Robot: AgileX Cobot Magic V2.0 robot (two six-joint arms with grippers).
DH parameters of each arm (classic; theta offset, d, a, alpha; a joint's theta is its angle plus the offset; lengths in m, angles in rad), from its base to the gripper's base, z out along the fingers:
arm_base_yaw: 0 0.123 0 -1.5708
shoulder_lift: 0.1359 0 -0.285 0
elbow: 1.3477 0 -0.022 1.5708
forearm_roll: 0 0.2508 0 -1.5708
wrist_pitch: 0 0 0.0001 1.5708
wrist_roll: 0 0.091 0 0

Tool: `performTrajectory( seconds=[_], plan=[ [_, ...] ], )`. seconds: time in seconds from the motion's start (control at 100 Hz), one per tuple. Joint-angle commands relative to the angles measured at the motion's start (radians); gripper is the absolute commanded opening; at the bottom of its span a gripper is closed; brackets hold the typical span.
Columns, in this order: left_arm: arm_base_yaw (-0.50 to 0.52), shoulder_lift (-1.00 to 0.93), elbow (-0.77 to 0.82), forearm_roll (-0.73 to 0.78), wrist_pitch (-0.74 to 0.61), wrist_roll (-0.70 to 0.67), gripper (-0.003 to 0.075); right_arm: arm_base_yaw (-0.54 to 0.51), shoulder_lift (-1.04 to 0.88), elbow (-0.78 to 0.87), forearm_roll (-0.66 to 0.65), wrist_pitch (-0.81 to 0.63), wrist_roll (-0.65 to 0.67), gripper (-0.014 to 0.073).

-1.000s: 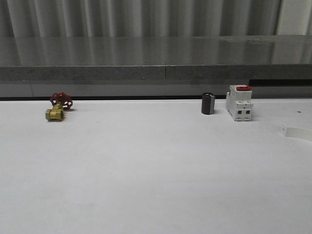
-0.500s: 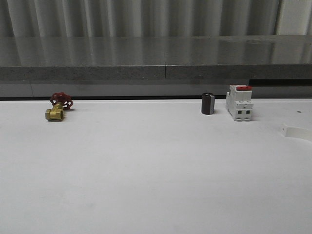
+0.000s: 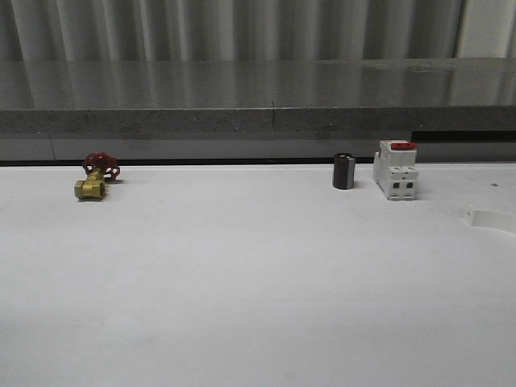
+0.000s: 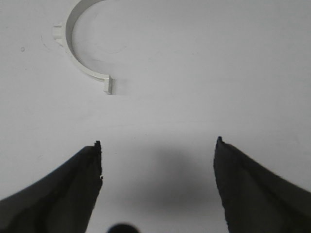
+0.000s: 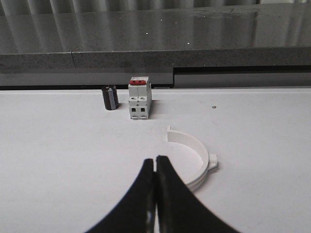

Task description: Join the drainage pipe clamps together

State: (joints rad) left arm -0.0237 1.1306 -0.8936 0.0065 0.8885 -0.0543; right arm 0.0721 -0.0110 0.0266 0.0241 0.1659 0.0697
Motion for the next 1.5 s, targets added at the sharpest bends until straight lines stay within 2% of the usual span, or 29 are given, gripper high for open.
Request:
performTrajectory(
  seconds=[0.0,0.19,0.51,0.74,0.96,1.49],
  plan=[
    [0.043,0.079,-0.083,0.003,-0.049,0.018,0.0484,-0.005,-0.019,-0.015,-0.003,-0.084,-0.007,-0.0118],
    [0.151,0.303,-0.24,-0.029,-0.045,0.164,0.0484,-0.005,-0.019,-0.015,-0.003,-0.084,-0.007,-0.0118],
    [0.279,0.618,-0.436,-0.034,-0.049,0.247,0.0484,-0.005,-0.019,-0.015,-0.003,-0.084,-0.007,-0.0118],
    [0.281,0.744,-0.481,-0.098,-0.095,0.341,0.0484,-0.005,-0.019,-0.015,-0.003,-0.084,-0.007,-0.0118],
    [0.281,0.785,-0.483,-0.112,-0.157,0.392,0.0484,-0.005,-0.019,-0.015,-0.003,-0.084,-0.007,-0.0118],
    [0.281,0.849,-0.485,-0.092,-0.212,0.407,0.0484,-0.005,-0.019,-0.015,-0.003,-0.084,-0.007,-0.0118]
  ],
)
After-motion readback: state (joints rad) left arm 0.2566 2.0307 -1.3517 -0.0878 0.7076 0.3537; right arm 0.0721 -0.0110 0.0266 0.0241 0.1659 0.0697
